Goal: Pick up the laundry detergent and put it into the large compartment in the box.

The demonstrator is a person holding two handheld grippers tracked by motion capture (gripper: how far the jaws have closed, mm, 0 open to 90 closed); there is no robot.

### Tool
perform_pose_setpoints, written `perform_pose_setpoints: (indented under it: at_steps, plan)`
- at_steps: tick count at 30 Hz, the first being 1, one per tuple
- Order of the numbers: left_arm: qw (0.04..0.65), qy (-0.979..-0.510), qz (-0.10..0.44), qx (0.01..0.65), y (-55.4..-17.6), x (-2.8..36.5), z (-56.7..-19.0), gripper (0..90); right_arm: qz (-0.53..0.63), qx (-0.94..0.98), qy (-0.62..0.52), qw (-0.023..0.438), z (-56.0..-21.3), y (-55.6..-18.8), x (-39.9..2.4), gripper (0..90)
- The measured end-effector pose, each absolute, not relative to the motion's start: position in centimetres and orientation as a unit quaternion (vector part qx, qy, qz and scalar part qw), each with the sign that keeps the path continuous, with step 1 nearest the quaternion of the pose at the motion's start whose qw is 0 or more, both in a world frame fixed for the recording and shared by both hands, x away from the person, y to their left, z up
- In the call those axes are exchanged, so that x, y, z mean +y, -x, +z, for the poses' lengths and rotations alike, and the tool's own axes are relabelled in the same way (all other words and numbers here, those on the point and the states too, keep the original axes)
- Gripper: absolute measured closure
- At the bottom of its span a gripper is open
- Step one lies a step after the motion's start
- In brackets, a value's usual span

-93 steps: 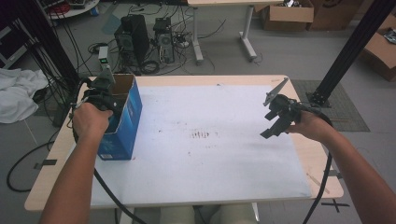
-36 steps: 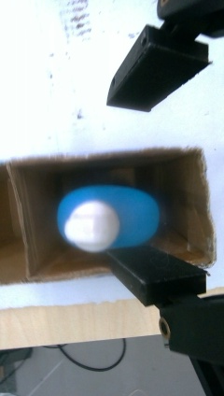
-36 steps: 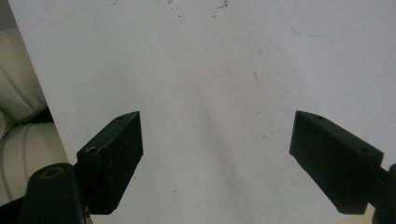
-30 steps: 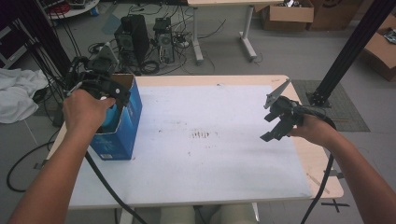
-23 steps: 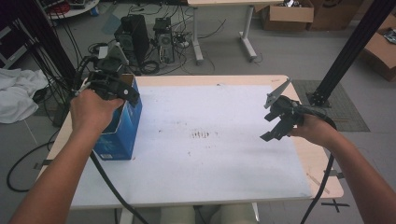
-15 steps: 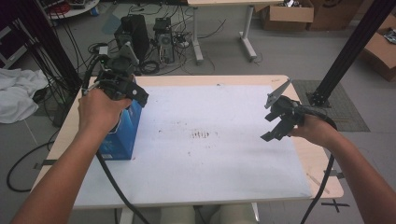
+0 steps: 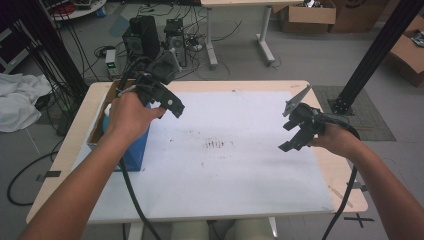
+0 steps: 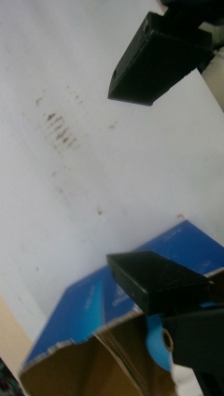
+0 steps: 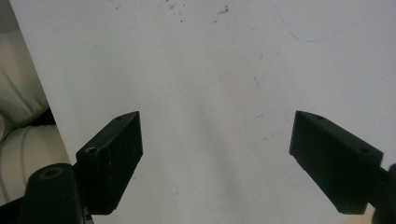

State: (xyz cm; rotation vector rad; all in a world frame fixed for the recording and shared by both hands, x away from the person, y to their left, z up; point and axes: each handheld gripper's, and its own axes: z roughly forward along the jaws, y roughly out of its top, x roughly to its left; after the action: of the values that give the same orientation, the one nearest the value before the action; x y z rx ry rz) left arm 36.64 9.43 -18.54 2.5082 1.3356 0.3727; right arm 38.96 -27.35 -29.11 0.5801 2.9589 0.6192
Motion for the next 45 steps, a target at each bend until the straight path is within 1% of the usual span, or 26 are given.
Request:
perform_pose_setpoints:
  at_steps: [8,12,22,26,27,28,30,33,36,38,45]
  plan:
    - [0.135,-0.904,0.114,0.389,-36.8,7.6,-19.5,18.9,0.198,0.962,-0.187,0.031,-29.1,-38.8,-27.1,17.2]
    - [0.139,-0.909,0.111,0.376,-37.1,7.2,-19.4,18.9,0.198,0.962,-0.187,0.031,-29.1,-38.7,-27.0,17.2]
    - [0.145,-0.935,0.103,0.305,-38.0,5.2,-19.4,18.6,0.199,0.962,-0.183,0.029,-28.9,-38.6,-26.8,17.2]
    - [0.15,-0.949,0.095,0.261,-37.9,3.7,-19.6,18.8,0.198,0.963,-0.182,0.029,-28.9,-38.5,-26.9,17.2]
    - [0.151,-0.955,0.092,0.239,-37.7,3.0,-19.9,18.7,0.198,0.963,-0.183,0.028,-28.9,-38.6,-26.9,17.1]
    - [0.151,-0.955,0.092,0.239,-37.7,3.0,-19.9,18.7,0.198,0.963,-0.183,0.028,-28.9,-38.6,-26.9,17.1]
    - [0.147,-0.961,0.09,0.216,-37.4,2.4,-20.2,19.1,0.197,0.963,-0.18,0.026,-29.0,-38.6,-26.8,17.2]
    - [0.14,-0.965,0.091,0.2,-37.1,1.6,-20.5,19.6,0.197,0.964,-0.179,0.026,-29.1,-38.6,-26.7,17.1]
    - [0.146,-0.968,0.086,0.186,-37.0,1.0,-20.6,19.7,0.197,0.964,-0.177,0.025,-29.1,-38.7,-26.5,17.1]
    - [0.15,-0.972,0.083,0.162,-36.6,0.4,-20.9,19.4,0.196,0.965,-0.173,0.024,-29.2,-38.6,-26.4,17.2]
    - [0.143,-0.977,0.081,0.133,-36.1,-0.8,-21.5,19.6,0.205,0.962,-0.178,0.026,-28.9,-38.9,-26.6,17.0]
